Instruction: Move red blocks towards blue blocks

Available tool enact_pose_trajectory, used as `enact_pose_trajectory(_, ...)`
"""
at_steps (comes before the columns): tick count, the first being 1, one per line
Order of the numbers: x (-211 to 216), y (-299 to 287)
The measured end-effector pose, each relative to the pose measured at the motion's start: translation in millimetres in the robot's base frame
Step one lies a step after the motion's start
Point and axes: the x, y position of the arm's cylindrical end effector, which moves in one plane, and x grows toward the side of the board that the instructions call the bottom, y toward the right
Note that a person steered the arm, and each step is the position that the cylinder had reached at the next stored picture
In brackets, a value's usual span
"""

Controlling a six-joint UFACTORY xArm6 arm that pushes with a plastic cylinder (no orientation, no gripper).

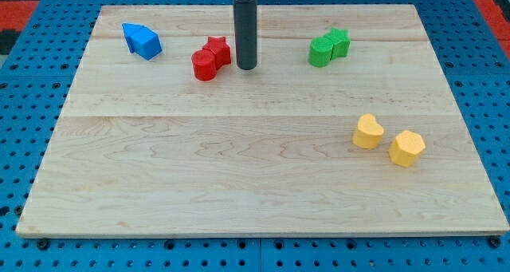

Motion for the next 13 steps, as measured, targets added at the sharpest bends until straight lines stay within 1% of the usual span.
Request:
enact_pose_trajectory(3,-12.0,-32.0)
enact_pose_trajectory(5,-4.3,-26.3)
enact_pose_trajectory(7,76.1,1.4)
enact_pose_trajectory(9,84.2,8.6)
enact_pose_trajectory(10,83.7,45.5)
enact_pose_trajectory(11,45.9,18.4)
enact_pose_trajectory(12,7.3,-42.1)
enact_pose_trajectory(13,-12.8,-68.2)
